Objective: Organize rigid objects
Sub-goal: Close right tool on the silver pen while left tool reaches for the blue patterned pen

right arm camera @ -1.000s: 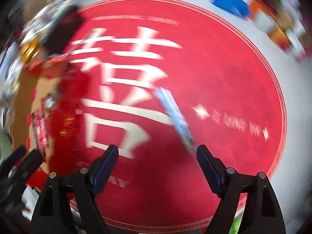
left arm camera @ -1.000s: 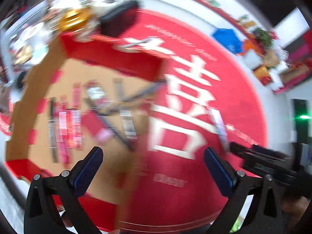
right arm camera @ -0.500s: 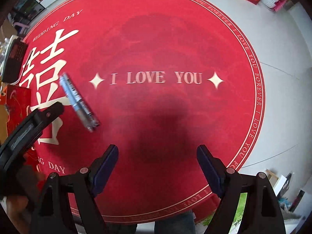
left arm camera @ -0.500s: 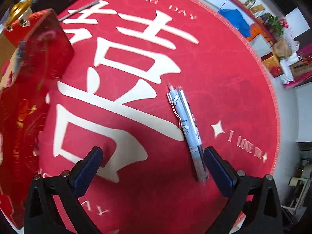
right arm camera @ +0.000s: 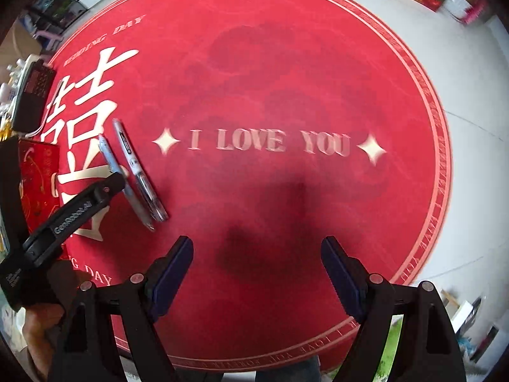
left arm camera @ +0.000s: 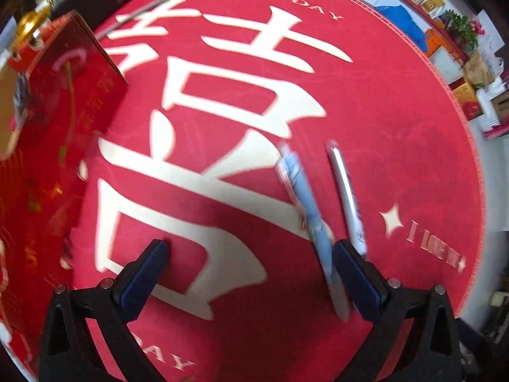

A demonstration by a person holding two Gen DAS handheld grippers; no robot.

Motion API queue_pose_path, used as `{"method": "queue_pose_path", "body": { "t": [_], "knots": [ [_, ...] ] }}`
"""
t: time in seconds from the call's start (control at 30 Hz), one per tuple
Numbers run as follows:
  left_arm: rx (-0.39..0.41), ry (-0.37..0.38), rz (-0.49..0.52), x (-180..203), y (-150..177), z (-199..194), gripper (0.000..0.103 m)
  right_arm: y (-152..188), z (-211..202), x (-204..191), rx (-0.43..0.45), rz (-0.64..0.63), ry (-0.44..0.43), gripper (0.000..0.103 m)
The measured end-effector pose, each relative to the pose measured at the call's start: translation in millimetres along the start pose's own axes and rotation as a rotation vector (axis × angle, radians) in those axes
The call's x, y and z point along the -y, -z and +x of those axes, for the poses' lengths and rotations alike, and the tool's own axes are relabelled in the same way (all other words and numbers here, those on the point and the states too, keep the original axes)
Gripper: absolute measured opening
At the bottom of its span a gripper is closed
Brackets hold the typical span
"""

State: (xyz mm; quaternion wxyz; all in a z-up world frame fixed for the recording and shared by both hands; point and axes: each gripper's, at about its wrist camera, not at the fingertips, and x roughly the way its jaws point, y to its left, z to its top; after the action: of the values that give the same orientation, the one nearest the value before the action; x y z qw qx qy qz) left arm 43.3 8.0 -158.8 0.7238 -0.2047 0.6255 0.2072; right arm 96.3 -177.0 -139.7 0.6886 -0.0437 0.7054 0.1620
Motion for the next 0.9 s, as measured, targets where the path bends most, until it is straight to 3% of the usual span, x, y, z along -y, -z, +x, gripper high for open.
{"method": "queue_pose_path", "body": {
  "t": [0.1,0.2,0.3,0.5,0.57,0.7,0.73,0.77,0.8,0.9],
  "knots": [
    [-0.011,-0.087,-0.031,-13.0,2.3,1.5,0.103,-15.6,6.6,-23.4,0.010,-0.103,-0.006,0.083],
    [-0.053,-0.051,-0.089,-31.0,12.7,4.1,0.103,-28.6,15.7,-51.7,0.024,-0.227,0.003,0.083],
    [-0.051,-0.066,-0.081,-36.8,21.7,1.6,0.103,-38.1,25.9,-76.5,0.032,-0.323,0.008,0.083],
    [-0.077,-0.043,-0.198,-66.6,32.1,-6.1,0.103,-59.1,37.0,-104.4,0.026,-0.422,0.015,0.083],
    [-0.068,-0.037,-0.194,-68.4,31.3,-9.8,0.103,-62.1,39.9,-117.1,0.021,-0.488,0.008,0.067],
    [-0.053,-0.037,-0.133,-70.5,35.8,-17.9,0.103,-53.8,44.5,-152.4,0.024,-0.617,0.082,0.061],
    [-0.049,-0.037,-0.108,-66.9,37.0,-19.6,0.103,-52.5,42.9,-156.8,0.031,-0.639,0.098,0.050],
    [-0.043,-0.041,-0.078,-61.5,40.2,-21.7,0.103,-49.5,40.1,-164.2,0.038,-0.649,0.099,0.018],
    [-0.037,-0.045,-0.030,-56.1,39.8,-24.2,0.103,-51.0,39.9,-162.2,0.029,-0.649,0.107,0.011],
    [-0.001,-0.071,0.152,-32.0,35.7,-30.4,0.103,-49.5,34.1,-140.8,-0.002,-0.569,0.090,0.010]
  ]
}}
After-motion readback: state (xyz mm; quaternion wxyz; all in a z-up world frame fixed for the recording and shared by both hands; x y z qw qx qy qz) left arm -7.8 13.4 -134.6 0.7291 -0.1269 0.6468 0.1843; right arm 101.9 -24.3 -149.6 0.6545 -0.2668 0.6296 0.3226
